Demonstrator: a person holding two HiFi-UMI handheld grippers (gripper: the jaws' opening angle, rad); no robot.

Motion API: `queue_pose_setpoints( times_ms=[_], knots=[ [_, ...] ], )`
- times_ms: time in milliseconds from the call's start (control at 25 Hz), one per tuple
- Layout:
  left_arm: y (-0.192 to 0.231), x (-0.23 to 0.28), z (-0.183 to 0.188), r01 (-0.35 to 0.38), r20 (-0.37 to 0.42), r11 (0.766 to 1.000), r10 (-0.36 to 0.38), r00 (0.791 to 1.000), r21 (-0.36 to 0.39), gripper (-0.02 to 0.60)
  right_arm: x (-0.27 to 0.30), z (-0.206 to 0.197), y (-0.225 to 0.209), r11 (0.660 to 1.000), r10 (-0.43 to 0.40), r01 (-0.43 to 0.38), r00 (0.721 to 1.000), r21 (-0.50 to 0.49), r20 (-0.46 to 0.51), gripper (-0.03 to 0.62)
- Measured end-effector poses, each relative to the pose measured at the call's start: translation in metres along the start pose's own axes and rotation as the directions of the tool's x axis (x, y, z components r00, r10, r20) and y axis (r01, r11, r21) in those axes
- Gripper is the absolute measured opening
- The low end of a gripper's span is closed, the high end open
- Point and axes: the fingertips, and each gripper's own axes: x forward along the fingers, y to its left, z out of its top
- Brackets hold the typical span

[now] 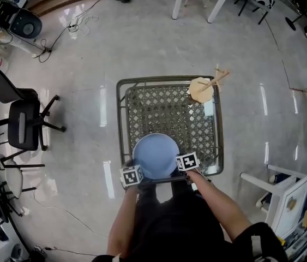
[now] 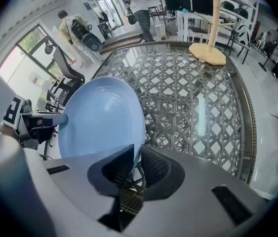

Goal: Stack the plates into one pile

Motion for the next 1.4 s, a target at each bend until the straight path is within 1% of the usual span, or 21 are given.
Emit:
queue_pose_setpoints(
  times_ms=[200,280,320,400,560,680,960,1080,1160,1200,1280,1400],
  knots=[
    [-0.002,-0.001,0.001,-0.013,-0.013,1.000,0.013,1.000,0.002,0.049,0.000,0.001,0.004,0.999,0.018,-0.018,1.000,-0.027,-0.004,0.080],
    [-0.002,-0.003,-0.001,-0.014,-0.018,1.000,0.014,1.000,0.002,0.076,-0.003,0.002,0.004,0.999,0.015,-0.015,1.000,-0.038,0.001,0.095],
    [-0.003,-0.004,-0.002,-0.011,-0.018,1.000,0.011,1.000,0.003,0.080,-0.004,0.002,0.004,0.999,0.015,-0.015,1.000,-0.043,0.003,0.103],
    [-0.003,-0.006,-0.004,-0.007,-0.021,1.000,0.007,1.000,0.006,0.097,-0.006,0.001,0.005,0.999,0.019,-0.018,1.000,-0.045,0.005,0.114],
    [-0.006,-0.010,-0.001,-0.007,-0.012,1.000,0.007,1.000,0.017,0.105,-0.014,0.002,0.002,0.999,0.024,-0.023,0.999,-0.033,0.023,0.120],
    [-0.003,-0.015,0.001,-0.016,-0.005,1.000,0.016,1.000,0.019,0.109,-0.023,0.011,0.004,0.999,0.032,-0.030,0.998,-0.032,0.063,0.120],
    [-0.003,-0.037,0.018,-0.025,0.078,1.000,0.024,0.997,0.012,0.107,-0.051,0.042,0.011,0.998,0.062,-0.056,0.984,-0.037,0.169,0.120],
    [-0.008,-0.049,0.032,-0.021,0.132,1.000,0.018,0.991,0.016,0.085,-0.068,0.059,0.013,0.997,0.066,-0.057,0.968,-0.047,0.242,0.118],
    [-0.013,-0.059,0.042,-0.011,0.165,1.000,0.007,0.986,0.023,0.056,-0.083,0.072,0.019,0.995,0.090,-0.076,0.950,-0.059,0.299,0.116],
    [-0.017,-0.064,0.047,-0.003,0.180,0.999,-0.003,0.984,0.032,0.034,-0.093,0.079,0.024,0.994,0.106,-0.089,0.938,-0.067,0.330,0.110],
    [-0.026,-0.077,0.058,0.011,0.219,0.998,-0.024,0.976,0.060,0.028,-0.115,0.093,0.031,0.992,0.123,-0.099,0.913,-0.081,0.390,0.098],
    [-0.038,-0.099,0.083,0.025,0.305,0.996,-0.051,0.951,0.087,0.017,-0.147,0.111,0.039,0.991,0.128,-0.091,0.870,-0.102,0.477,0.070]
  ],
)
